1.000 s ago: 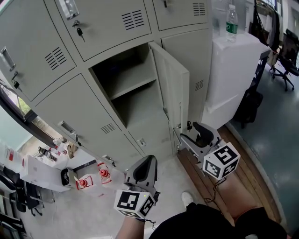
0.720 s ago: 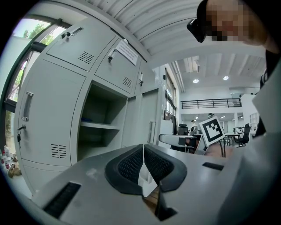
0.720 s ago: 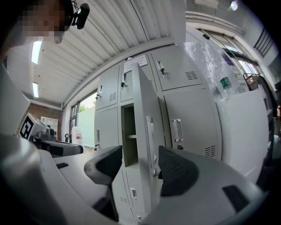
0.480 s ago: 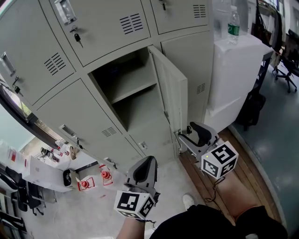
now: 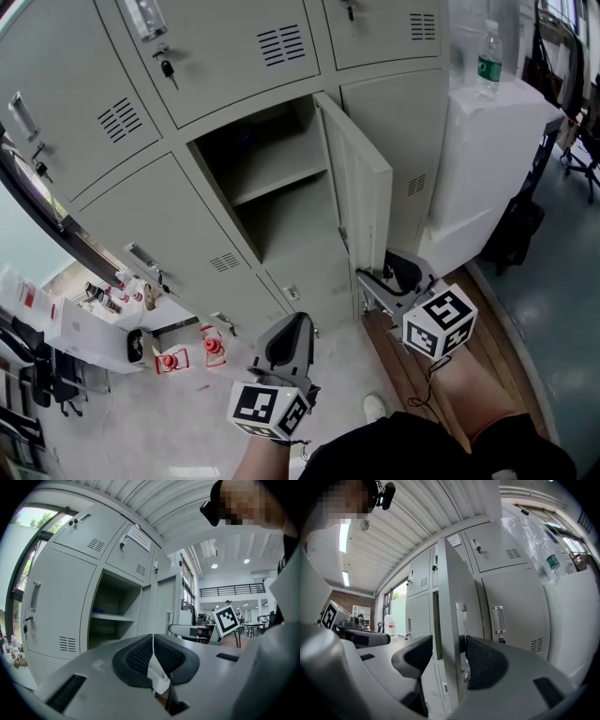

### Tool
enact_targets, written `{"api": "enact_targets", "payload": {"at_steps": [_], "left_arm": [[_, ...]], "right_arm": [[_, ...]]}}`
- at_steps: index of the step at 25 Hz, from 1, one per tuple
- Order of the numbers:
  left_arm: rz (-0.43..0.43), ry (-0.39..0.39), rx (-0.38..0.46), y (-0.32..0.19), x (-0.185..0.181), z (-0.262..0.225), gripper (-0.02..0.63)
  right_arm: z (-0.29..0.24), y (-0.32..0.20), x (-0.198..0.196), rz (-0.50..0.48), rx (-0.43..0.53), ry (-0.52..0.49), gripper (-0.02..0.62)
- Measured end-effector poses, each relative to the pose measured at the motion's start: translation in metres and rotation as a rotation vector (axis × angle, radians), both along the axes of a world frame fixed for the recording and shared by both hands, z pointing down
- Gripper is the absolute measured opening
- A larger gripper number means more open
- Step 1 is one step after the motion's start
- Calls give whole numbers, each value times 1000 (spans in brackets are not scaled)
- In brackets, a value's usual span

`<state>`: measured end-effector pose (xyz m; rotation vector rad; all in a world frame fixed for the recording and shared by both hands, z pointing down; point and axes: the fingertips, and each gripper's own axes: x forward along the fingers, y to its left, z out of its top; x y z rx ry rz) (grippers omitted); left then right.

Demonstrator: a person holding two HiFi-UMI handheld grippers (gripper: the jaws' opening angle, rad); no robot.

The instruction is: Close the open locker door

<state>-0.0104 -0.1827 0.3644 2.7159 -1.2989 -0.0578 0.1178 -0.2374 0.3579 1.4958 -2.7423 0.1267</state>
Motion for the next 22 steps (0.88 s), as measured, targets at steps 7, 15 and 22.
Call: {"api": "enact_targets", "payload": {"at_steps": [7,15,22], "left_arm": [[-30,0,-2,-7,0,0,21],[-90,-2,-6,-10,-9,0,21],[-160,-4,-6,-13,-24,0,21]], "right_arm": [[1,-2,-15,-92,-2,21,201],[2,-5,-51,-196,10,68,192],[3,-13,-76,-253,20,68,188]]}}
